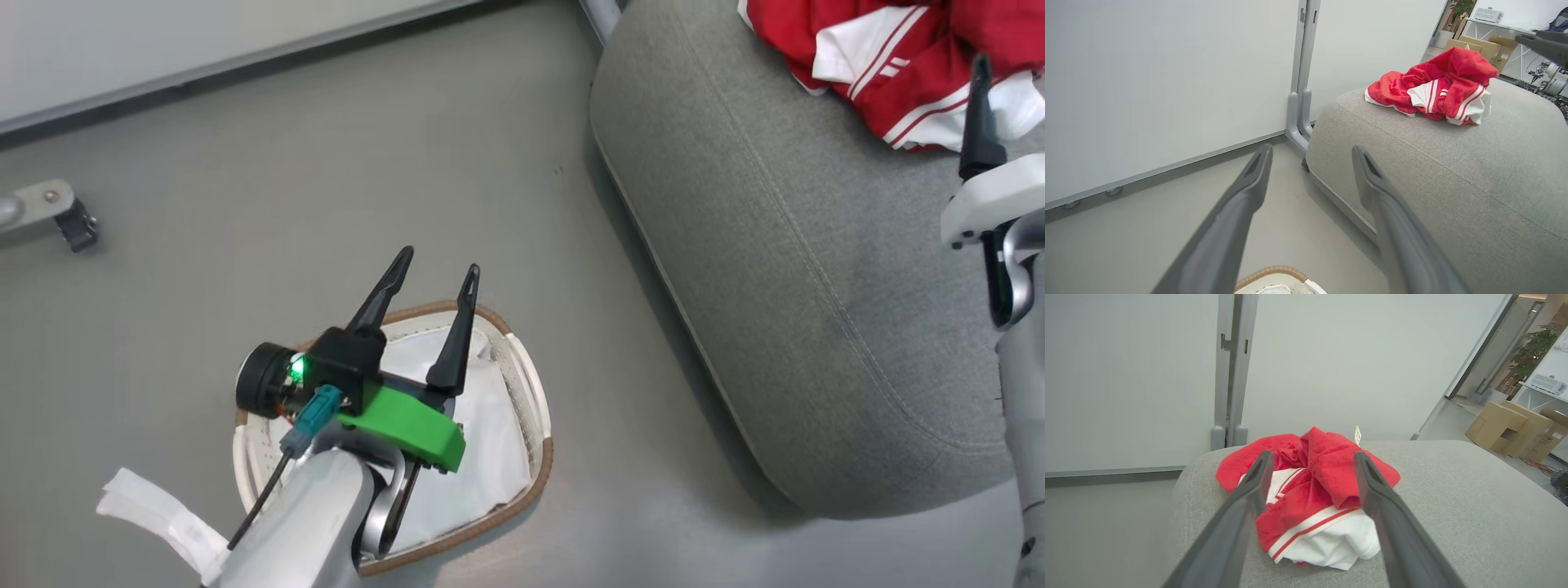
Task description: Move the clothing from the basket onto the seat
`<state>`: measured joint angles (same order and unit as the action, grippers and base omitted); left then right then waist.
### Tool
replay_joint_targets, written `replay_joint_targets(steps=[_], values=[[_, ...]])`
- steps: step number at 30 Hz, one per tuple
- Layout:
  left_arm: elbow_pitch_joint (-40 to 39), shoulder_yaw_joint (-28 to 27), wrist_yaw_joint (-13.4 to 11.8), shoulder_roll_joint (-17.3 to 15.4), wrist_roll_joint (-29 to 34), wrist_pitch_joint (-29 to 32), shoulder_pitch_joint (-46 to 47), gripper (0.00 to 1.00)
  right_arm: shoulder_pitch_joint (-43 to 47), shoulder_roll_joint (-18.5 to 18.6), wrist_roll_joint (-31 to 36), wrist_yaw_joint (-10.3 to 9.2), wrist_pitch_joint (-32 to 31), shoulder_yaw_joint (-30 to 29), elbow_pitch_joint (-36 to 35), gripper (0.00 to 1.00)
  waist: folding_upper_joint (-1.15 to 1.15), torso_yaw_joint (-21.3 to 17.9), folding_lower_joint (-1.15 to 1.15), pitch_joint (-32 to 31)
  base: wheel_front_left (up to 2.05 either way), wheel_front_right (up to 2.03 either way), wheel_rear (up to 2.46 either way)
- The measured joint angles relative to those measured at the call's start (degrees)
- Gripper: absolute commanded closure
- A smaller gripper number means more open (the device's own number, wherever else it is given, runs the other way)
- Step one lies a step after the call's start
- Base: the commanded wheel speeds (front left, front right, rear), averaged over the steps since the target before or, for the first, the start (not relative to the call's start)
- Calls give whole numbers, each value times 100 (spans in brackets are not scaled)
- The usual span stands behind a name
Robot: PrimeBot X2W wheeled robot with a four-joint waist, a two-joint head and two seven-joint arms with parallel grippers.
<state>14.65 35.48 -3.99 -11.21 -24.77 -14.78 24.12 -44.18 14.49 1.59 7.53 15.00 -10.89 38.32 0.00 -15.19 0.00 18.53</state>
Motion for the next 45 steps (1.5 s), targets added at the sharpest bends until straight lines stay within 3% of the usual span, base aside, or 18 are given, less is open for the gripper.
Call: replay_joint_targets(steps=[15, 22, 31, 45], values=[[-241, -1583, -114, 219, 171, -25, -1584, 0, 1330, -723, -370, 0, 0, 556, -912, 0, 0, 730, 0, -1111, 0, 0, 0], [-323, -2153, -9, 423, 372, -35, -2112, 0, 2454, -1060, -335, 0, 0, 580, -1626, 0, 0, 1082, 0, -1339, 0, 0, 0], [-387, -2579, 200, 650, 569, -36, -2709, 0, 3991, -1173, -590, 0, 0, 824, -2387, 0, 0, 1410, 0, -1561, 0, 0, 0], [-214, -2797, 465, 817, 595, -35, -2863, 0, 4187, -1171, -955, 0, 0, 1214, -2390, 0, 0, 1496, 0, -1711, 0, 0, 0]])
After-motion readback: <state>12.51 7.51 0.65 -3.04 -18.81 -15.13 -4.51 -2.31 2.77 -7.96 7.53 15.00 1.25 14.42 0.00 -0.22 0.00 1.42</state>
